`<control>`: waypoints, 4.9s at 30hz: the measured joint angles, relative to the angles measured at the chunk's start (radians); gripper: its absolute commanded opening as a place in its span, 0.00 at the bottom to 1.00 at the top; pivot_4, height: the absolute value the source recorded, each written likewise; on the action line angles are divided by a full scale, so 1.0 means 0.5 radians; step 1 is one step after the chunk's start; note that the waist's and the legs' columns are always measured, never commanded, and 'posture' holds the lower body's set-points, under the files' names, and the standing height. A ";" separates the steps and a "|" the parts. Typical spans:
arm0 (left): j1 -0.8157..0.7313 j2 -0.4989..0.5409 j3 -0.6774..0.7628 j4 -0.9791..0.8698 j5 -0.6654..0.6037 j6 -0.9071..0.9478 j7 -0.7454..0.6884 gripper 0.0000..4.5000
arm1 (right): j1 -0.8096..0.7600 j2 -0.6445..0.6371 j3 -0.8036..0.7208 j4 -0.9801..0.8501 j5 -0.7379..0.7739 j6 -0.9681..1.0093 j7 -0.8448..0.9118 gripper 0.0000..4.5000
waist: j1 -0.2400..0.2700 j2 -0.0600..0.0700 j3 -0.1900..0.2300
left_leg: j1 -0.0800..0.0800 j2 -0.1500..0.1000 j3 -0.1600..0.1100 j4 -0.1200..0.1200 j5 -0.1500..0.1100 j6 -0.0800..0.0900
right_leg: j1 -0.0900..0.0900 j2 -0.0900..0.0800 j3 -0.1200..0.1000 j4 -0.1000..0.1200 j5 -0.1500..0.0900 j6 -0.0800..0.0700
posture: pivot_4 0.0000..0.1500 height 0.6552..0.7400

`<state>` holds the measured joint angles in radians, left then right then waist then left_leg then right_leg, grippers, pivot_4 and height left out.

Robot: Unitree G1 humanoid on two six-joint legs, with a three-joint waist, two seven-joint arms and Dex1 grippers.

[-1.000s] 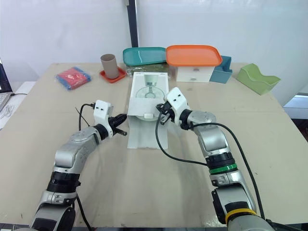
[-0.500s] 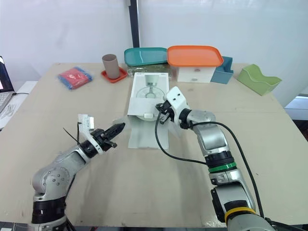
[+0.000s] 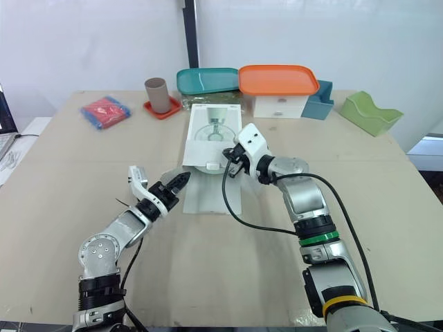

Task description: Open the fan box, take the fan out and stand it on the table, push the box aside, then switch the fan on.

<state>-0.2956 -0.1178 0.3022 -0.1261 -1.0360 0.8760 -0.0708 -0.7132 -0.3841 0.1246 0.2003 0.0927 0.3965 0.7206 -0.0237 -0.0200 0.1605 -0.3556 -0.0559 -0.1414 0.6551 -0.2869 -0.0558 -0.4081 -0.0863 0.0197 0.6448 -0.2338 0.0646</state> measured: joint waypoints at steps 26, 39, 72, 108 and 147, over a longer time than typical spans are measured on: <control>-0.233 -0.135 -0.126 0.423 0.046 -0.134 -0.038 0.84 | 0.032 -0.025 0.000 -0.044 0.000 0.005 -0.011 0.00 | 0.000 0.000 0.000 | 0.000 0.000 0.000 0.000 0.001 -0.002 | 0.000 0.000 0.000 -0.001 0.000 0.000 | 1.00 1.00; -0.256 -0.140 -0.133 0.477 0.059 -0.231 -0.065 0.84 | 0.056 -0.032 0.000 -0.083 0.000 0.022 -0.012 0.00 | 0.000 0.000 0.000 | 0.000 0.000 0.000 0.000 0.001 -0.002 | 0.000 0.000 0.000 -0.001 0.000 0.000 | 1.00 1.00; -0.348 -0.129 -0.136 0.672 0.146 -0.297 -0.293 0.20 | 0.073 -0.051 -0.008 -0.121 -0.001 0.043 -0.054 0.00 | -0.001 0.000 0.000 | 0.000 0.000 -0.001 0.000 0.002 -0.003 | 0.000 0.000 0.000 -0.001 0.000 0.001 | 1.00 1.00; -0.044 0.097 -0.136 0.219 -0.173 0.229 -0.221 0.20 | 0.076 -0.046 -0.007 -0.125 0.000 0.024 -0.047 0.00 | -0.003 0.000 0.000 | 0.000 0.001 -0.001 -0.002 0.001 -0.003 | 0.000 0.000 0.000 -0.002 0.000 0.001 | 1.00 1.00; 0.394 0.558 -0.279 -0.196 -1.130 0.357 0.225 0.51 | 0.087 -0.028 0.001 -0.143 -0.001 0.015 -0.049 0.00 | -0.001 0.000 0.000 | 0.000 0.001 -0.001 -0.003 0.000 -0.003 | -0.001 0.000 0.000 -0.004 -0.001 0.000 | 1.00 1.00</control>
<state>-0.0985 0.1610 0.1628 -0.2243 -1.6009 1.0547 0.0417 -0.6696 -0.3981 0.1252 0.1286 0.0920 0.4039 0.6961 -0.0244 -0.0199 0.1605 -0.3555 -0.0553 -0.1418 0.6535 -0.2869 -0.0575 -0.4084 -0.0860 0.0199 0.6431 -0.2342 0.0645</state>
